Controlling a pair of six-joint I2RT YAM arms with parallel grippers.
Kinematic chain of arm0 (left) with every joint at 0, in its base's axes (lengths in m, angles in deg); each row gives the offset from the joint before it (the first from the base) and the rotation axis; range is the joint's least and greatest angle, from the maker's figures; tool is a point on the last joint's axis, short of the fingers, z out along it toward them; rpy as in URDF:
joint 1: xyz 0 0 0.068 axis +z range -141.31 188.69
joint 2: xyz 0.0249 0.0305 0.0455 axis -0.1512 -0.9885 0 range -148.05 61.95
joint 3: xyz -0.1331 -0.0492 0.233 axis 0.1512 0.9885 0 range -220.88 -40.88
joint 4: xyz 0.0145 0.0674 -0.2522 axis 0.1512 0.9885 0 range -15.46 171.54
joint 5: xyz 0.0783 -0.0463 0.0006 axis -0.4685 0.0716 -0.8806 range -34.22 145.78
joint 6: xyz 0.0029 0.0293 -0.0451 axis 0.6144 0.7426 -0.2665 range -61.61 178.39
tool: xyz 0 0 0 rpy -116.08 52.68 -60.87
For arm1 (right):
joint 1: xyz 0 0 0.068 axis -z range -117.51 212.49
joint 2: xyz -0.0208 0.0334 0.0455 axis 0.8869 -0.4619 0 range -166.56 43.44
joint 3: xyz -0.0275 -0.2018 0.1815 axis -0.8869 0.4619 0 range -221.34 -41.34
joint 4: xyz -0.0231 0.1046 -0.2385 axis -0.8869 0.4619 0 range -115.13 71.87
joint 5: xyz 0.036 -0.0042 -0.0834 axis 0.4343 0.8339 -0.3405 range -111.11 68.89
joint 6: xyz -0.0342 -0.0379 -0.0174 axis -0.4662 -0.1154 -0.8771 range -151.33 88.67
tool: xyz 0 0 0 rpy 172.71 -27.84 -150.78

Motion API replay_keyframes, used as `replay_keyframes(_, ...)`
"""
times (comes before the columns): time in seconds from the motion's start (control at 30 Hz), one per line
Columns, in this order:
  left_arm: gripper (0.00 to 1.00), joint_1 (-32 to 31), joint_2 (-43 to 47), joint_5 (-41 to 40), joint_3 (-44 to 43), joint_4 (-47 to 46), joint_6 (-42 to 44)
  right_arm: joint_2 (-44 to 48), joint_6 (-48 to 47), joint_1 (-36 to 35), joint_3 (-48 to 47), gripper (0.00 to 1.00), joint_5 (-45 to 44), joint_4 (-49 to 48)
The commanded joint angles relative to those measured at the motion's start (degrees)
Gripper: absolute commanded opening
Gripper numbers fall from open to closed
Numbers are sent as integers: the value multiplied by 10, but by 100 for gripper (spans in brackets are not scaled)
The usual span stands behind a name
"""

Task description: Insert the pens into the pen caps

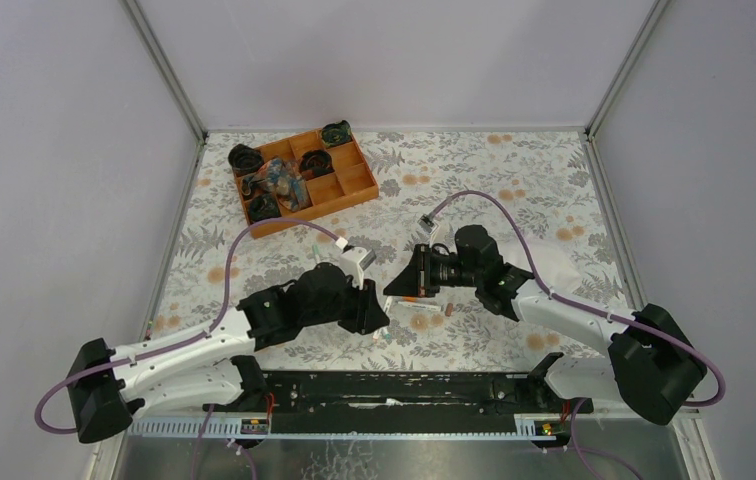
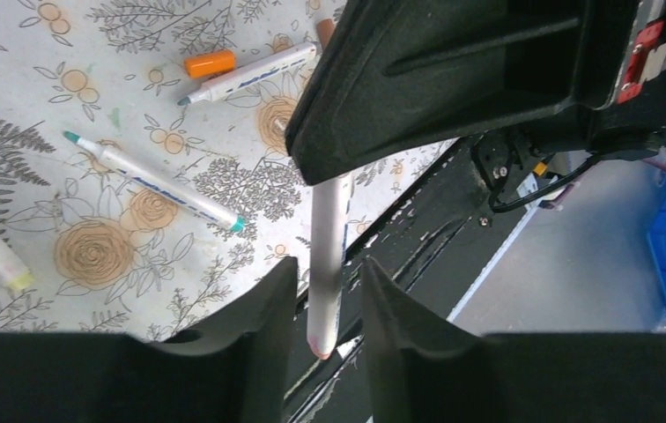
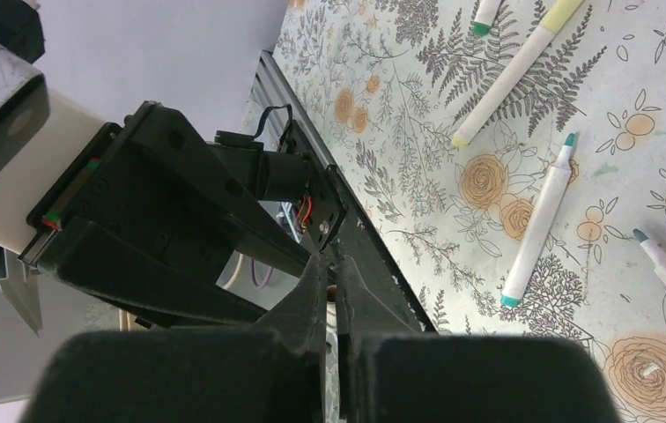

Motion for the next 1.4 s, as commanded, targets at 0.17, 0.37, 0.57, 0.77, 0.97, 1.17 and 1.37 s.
replay_keyframes(0.17,38,-4,-16,15,5,-63,-3,7,8,-5,-4,0,34,-62)
replay_keyframes(0.37,27,-4,-15,20,11,-66,-10,16,6,-5,-5,0,28,-61)
replay_keyframes(0.57,0,-4,0,5,16,-63,-23,36,-26,-5,-17,32,-28,17)
replay_keyframes(0.77,0,22,32,-53,11,-9,-40,95,-88,-4,-51,61,-267,276)
replay_keyframes(0.97,0,185,41,75,-6,15,-1,103,-70,-4,-57,61,-424,433)
replay_keyframes(1.17,0,321,20,134,-51,29,80,79,-47,-4,-33,61,-478,449)
replay_keyframes(1.37,0,387,-35,178,-60,-1,103,23,-35,-4,-37,60,-509,458)
